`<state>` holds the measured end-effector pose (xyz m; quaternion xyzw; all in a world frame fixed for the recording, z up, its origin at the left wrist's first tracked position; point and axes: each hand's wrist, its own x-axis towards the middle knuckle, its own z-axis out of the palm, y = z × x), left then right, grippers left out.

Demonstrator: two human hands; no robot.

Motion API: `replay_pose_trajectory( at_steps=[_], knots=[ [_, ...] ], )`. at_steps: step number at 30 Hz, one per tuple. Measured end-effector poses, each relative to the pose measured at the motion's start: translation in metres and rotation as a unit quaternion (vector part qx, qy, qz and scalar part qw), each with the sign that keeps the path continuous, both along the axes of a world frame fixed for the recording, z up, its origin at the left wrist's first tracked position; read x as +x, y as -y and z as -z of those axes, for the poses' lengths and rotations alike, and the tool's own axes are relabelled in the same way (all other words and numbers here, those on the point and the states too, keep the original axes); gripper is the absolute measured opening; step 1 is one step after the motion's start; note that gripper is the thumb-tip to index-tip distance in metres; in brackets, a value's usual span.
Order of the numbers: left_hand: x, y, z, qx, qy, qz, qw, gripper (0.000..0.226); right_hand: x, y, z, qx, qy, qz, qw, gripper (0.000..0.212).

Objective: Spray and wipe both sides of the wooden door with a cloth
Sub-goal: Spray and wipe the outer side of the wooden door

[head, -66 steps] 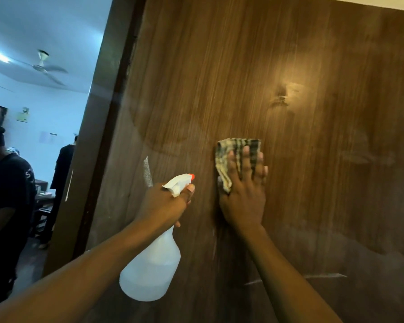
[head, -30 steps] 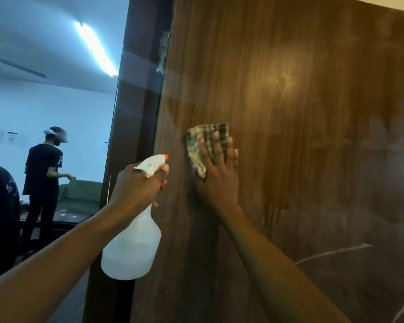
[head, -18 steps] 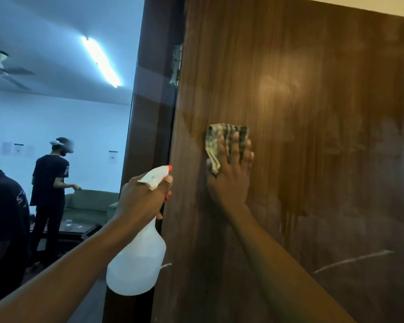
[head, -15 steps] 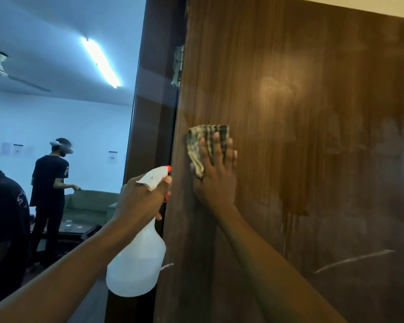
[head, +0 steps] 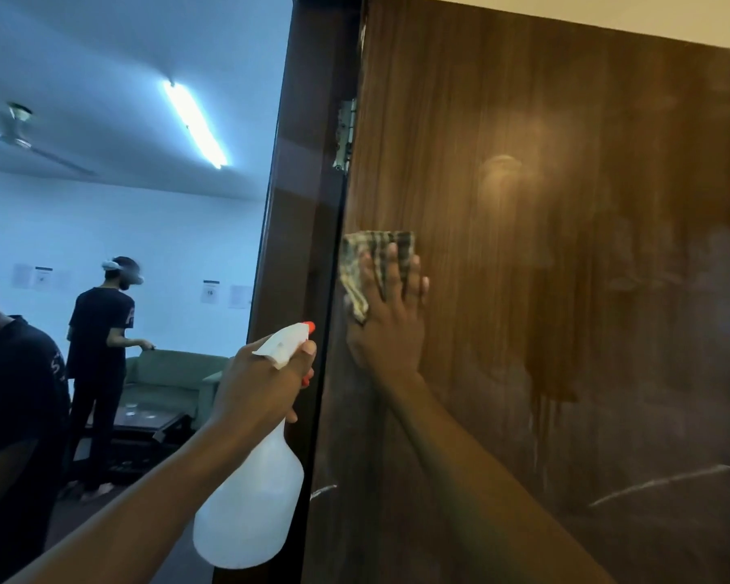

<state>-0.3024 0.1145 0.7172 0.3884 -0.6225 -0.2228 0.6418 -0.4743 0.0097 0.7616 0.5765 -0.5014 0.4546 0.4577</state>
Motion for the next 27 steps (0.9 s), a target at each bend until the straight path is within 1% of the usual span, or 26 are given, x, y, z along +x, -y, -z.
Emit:
replay_pose_trajectory(
  at_steps=[2, 4, 6, 8, 10, 11, 12, 13, 14, 15, 16, 17, 19, 20, 22, 23, 24, 26, 27],
  knots=[
    [-0.002, -0.003, 0.000, -0.006, -0.009, 0.000, 1.000, 0.023, 0.008, 0.005, 0.019, 0.011, -0.077, 0.008, 0.997, 0.070],
    [-0.004, -0.005, 0.002, -0.012, 0.007, -0.009, 1.000, 0.021, 0.004, 0.002, 0.058, 0.023, -0.161, 0.006, 0.987, 0.068],
    [-0.007, -0.007, 0.006, -0.015, 0.025, -0.009, 1.000, 0.014, -0.014, -0.004, 0.104, 0.035, -0.193, -0.007, 0.981, 0.069],
    [-0.010, -0.009, 0.011, -0.012, 0.006, 0.026, 1.000, 0.005, -0.044, -0.013, 0.137, 0.037, -0.165, 0.002, 0.986, 0.074],
    [-0.013, -0.009, 0.014, -0.005, 0.007, 0.038, 0.999, 0.005, -0.073, -0.020, 0.141, 0.026, -0.086, 0.024, 0.996, 0.079],
    [-0.015, -0.008, 0.016, 0.004, 0.010, 0.036, 0.999, 0.003, -0.081, -0.022, 0.132, 0.021, -0.032, 0.027, 0.999, 0.077],
    [-0.018, -0.007, 0.018, 0.010, 0.010, 0.033, 0.999, 0.007, -0.082, -0.024, 0.117, 0.008, 0.020, 0.024, 0.999, 0.072],
    [-0.019, -0.006, 0.019, 0.013, 0.007, 0.034, 0.999, 0.012, -0.077, -0.025, 0.100, -0.005, 0.057, 0.017, 0.998, 0.066],
    [-0.022, -0.006, 0.020, 0.013, 0.005, 0.035, 0.999, 0.014, -0.069, -0.022, 0.084, -0.013, 0.069, 0.011, 0.997, 0.063],
    [-0.025, -0.007, 0.021, 0.011, 0.009, 0.030, 0.999, 0.012, -0.059, -0.018, 0.074, -0.011, 0.057, 0.006, 0.998, 0.063],
    [-0.028, -0.008, 0.021, 0.003, 0.020, 0.022, 1.000, 0.011, -0.050, -0.013, 0.070, -0.003, 0.024, 0.002, 1.000, 0.064],
    [-0.031, -0.010, 0.021, -0.005, 0.031, 0.015, 0.999, 0.011, -0.042, -0.010, 0.073, 0.007, -0.023, -0.002, 1.000, 0.066],
    [-0.035, -0.013, 0.022, -0.019, 0.050, -0.003, 0.999, 0.006, -0.034, -0.007, 0.102, 0.032, -0.119, -0.011, 0.992, 0.067],
    [-0.037, -0.014, 0.023, -0.019, 0.057, -0.011, 0.998, 0.008, -0.035, -0.008, 0.122, 0.045, -0.161, -0.014, 0.986, 0.067],
    [-0.040, -0.016, 0.027, -0.008, 0.062, -0.021, 0.998, 0.025, -0.050, -0.015, 0.161, 0.056, -0.208, -0.010, 0.976, 0.070],
    [-0.041, -0.017, 0.029, -0.003, 0.055, -0.018, 0.998, 0.029, -0.063, -0.017, 0.177, 0.050, -0.205, -0.007, 0.978, 0.071],
    [-0.043, -0.017, 0.031, -0.004, 0.050, -0.011, 0.999, 0.027, -0.079, -0.021, 0.189, 0.040, -0.186, -0.001, 0.982, 0.072],
    [-0.047, -0.016, 0.035, 0.001, 0.040, 0.000, 0.999, 0.025, -0.113, -0.029, 0.193, 0.027, -0.119, 0.026, 0.992, 0.075],
    [-0.050, -0.015, 0.036, 0.007, 0.033, 0.005, 0.999, 0.027, -0.127, -0.032, 0.185, 0.027, -0.070, 0.036, 0.997, 0.078]
  ],
)
